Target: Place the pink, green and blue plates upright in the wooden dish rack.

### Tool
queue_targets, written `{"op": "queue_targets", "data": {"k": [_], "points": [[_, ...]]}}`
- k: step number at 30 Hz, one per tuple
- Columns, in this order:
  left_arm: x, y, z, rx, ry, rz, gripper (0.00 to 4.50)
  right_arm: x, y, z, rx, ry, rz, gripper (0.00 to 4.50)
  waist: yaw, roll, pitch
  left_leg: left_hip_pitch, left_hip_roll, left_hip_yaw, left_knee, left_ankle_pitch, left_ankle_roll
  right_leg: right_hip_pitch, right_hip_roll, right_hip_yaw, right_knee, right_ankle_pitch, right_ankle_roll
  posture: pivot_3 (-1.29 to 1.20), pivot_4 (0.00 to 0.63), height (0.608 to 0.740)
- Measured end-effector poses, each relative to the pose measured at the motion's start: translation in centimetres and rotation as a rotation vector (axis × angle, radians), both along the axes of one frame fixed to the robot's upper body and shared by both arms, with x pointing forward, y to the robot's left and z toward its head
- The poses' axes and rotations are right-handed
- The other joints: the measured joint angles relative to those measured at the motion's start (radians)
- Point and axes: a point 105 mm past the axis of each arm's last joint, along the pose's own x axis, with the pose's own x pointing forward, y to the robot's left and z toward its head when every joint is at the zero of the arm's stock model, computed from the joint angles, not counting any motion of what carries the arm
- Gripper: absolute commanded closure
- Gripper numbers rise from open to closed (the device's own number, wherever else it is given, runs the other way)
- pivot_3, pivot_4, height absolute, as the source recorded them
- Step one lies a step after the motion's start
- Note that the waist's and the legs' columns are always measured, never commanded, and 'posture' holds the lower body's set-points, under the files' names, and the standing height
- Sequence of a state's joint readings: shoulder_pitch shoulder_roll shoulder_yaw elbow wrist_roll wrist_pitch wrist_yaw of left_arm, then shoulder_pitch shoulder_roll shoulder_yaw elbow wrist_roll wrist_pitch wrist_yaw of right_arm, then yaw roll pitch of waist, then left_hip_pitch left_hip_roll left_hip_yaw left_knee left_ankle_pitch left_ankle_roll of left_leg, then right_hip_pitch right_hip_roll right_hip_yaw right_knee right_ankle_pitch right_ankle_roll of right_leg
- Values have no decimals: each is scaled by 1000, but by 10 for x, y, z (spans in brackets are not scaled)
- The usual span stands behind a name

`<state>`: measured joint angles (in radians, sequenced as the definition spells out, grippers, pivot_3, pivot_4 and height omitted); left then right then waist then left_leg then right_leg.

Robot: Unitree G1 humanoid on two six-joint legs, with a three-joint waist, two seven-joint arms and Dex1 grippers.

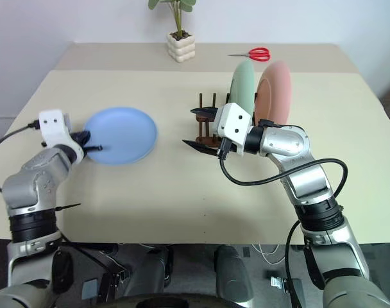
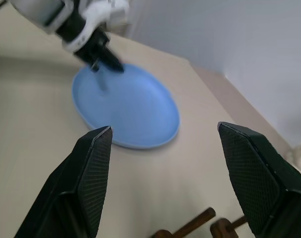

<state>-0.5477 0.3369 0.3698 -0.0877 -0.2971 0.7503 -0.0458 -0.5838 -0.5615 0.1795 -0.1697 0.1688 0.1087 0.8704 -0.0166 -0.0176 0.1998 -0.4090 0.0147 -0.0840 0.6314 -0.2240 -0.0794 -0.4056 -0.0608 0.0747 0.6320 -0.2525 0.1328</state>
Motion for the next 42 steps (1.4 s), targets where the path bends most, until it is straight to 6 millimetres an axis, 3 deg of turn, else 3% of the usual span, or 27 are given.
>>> {"op": "queue_targets", "data": {"k": [3, 5, 8, 12, 23, 26, 31, 35, 38, 42], "points": [[-3, -22, 76, 38, -307, -37, 4483, 4, 11, 3, -59, -122, 0, 1031, 1, -1, 0, 0, -1, 1, -1, 0, -1, 0, -1, 0, -2, 1, 0, 0, 150, 730], [-8, -36, 100, 104, -395, -61, 4483, 10, 11, 4, -85, -190, -36, 1031, -3, -1, 0, 1, -1, 1, -3, 0, -1, -1, -1, 0, -2, 1, 0, 0, 150, 730], [-8, -66, 102, 166, -402, -135, 4483, 19, 20, 9, -119, -311, -71, 1031, -2, -1, 0, 0, 0, 1, -3, 0, -1, -2, -1, 0, 0, 1, 0, 0, 150, 730], [-10, -89, 103, 194, -403, -207, 4483, 22, 29, 16, -132, -433, -84, 1031, -3, -1, 0, 0, 0, 1, -3, 0, -1, -2, -1, 0, 0, 1, 0, 0, 150, 730], [-23, -114, 116, 207, -444, -321, 4483, 22, 44, -2, -212, -471, -33, 1031, -4, -1, 0, 0, 0, 1, -3, 0, -1, -1, -1, 0, 0, 1, 0, 0, 150, 730], [-26, -118, 117, 197, -450, -353, 4500, 25, 42, -7, -232, -473, -42, 1864, -4, -1, 0, 0, 0, 1, -2, 0, -1, -1, -1, 0, 0, 1, 0, 0, 150, 730], [-29, -121, 119, 194, -457, -376, 4500, 25, 42, -7, -233, -479, -37, 4441, -4, -1, 0, 0, 0, 1, -2, 0, -1, -1, -1, 0, 0, 1, 0, 0, 150, 730], [-28, -118, 118, 178, -453, -371, 4500, 24, 43, -6, -232, -497, -34, 4441, -4, -1, 0, 0, 0, 1, -2, 0, -1, -1, -1, 0, 0, 1, 0, 0, 150, 730], [-28, -116, 119, 109, -463, -373, 3505, 24, 43, -6, -237, -511, -34, 4500, -3, -1, 0, 0, 0, 1, -2, 0, -1, -1, 0, 0, 0, 1, 0, 0, 150, 730], [-30, -109, 124, 23, -498, -364, 1572, 26, 42, -8, -253, -514, -45, 4500, -3, -1, 0, 0, 0, 1, -2, 0, -1, -1, 0, 0, 0, 1, 0, 0, 150, 730]]}}
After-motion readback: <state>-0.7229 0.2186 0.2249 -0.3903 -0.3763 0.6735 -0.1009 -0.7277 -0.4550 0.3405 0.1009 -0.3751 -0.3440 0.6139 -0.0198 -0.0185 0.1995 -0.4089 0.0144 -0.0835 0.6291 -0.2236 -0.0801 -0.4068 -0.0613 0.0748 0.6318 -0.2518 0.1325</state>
